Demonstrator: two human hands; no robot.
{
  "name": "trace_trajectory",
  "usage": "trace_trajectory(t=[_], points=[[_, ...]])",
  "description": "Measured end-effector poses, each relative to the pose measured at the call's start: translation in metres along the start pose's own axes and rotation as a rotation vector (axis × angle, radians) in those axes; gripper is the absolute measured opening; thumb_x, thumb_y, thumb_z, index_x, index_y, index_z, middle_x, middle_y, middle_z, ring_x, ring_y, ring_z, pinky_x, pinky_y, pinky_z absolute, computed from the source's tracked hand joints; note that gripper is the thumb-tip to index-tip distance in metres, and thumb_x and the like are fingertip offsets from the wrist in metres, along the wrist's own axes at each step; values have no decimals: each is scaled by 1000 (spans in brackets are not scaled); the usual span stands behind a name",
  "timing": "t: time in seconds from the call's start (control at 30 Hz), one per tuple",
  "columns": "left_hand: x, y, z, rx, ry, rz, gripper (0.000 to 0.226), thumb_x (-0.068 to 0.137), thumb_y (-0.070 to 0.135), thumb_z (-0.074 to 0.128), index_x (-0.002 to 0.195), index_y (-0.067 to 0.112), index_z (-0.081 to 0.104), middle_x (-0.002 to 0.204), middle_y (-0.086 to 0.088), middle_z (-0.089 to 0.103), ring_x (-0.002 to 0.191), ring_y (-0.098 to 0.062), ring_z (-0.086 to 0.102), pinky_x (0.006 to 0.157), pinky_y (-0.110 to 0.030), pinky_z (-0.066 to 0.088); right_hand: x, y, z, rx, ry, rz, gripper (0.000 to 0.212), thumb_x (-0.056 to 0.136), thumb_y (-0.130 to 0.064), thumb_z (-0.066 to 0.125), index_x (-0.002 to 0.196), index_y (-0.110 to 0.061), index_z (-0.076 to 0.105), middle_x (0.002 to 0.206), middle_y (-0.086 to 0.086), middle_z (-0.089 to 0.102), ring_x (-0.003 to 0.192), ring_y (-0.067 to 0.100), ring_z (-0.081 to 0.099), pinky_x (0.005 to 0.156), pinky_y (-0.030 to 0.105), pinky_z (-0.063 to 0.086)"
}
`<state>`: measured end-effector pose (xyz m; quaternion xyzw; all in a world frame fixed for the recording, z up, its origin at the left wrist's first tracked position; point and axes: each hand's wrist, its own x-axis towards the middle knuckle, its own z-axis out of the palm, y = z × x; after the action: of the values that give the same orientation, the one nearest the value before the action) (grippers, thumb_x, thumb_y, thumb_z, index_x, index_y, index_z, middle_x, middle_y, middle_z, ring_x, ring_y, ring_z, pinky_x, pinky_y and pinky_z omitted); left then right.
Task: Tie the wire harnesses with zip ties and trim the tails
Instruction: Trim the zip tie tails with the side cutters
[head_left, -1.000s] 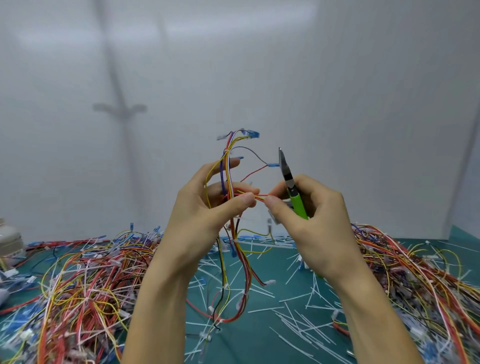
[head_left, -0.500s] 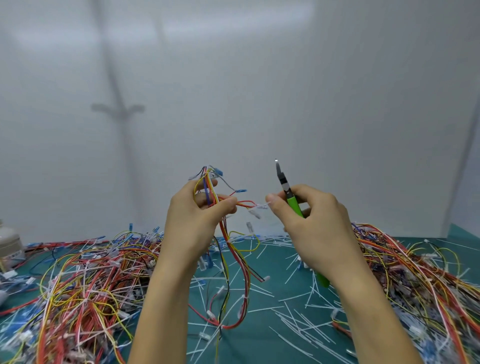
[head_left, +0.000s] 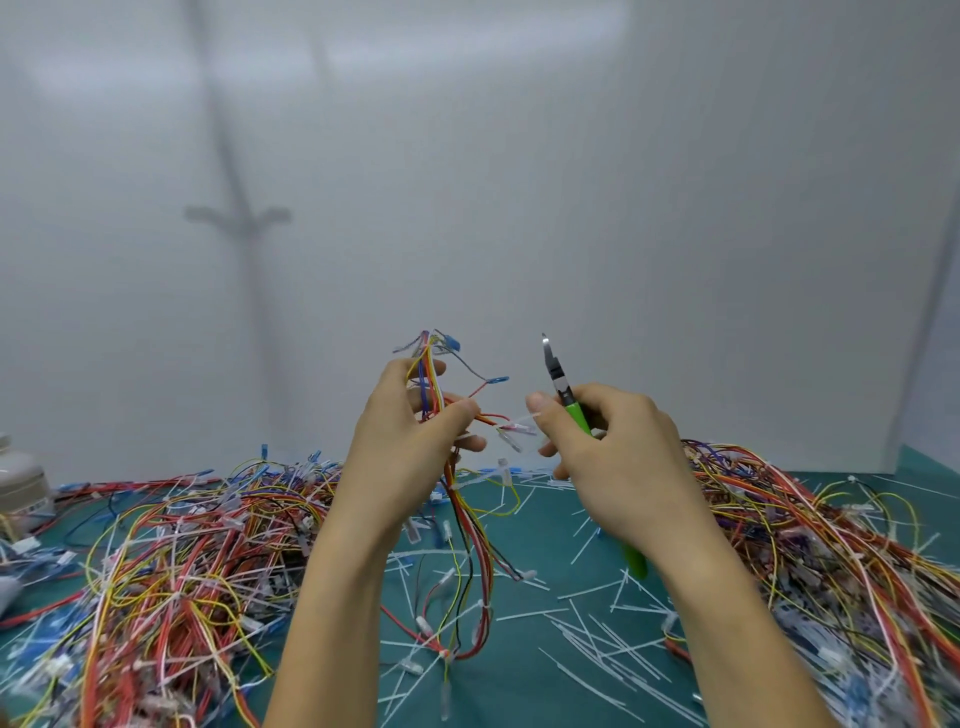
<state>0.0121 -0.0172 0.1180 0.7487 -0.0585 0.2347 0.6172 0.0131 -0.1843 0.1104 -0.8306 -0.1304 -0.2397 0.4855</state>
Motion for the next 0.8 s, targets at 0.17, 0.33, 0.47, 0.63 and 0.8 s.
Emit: trace_trajectory(t=[0.17,0.33,0.47,0.63,0.8], points=[[-2,0,9,36,-42,16,34,90,11,64,117,27,53,83,3,64,48,-13,62,46,-20,44,0,-4,2,100,-4,-9,37,91,-52,58,70,-22,64,64,-11,69,64,18,65,67,43,55],[-1,1,5,194,57,67,33,87,13,64,115,28,53,79,-2,61,41,-9,53,49,-25,44,-1,-5,3,139,-21,-2,34,90,-50,59,71,-22,65,67,-8,71,66,21,67,69,47,57],[-6,14,-6,276,129,105,32,87,20,64,116,32,55,79,1,63,51,-14,52,58,-37,51,0,-5,1,158,-24,11,32,90,-49,59,73,-23,66,68,-11,71,64,15,67,71,47,57],[-28,46,-16,60,139,141,12,94,24,58,100,34,62,83,4,70,43,2,51,40,-12,38,-2,-8,-2,186,-31,6,33,88,-54,56,76,-25,67,70,-14,72,61,10,67,69,45,59],[-26,85,-26,328,165,223,16,99,32,47,91,28,60,60,8,58,46,-10,49,53,-30,38,-4,-13,-3,210,-57,4,36,87,-55,55,77,-23,68,71,-12,72,61,11,66,70,47,58]])
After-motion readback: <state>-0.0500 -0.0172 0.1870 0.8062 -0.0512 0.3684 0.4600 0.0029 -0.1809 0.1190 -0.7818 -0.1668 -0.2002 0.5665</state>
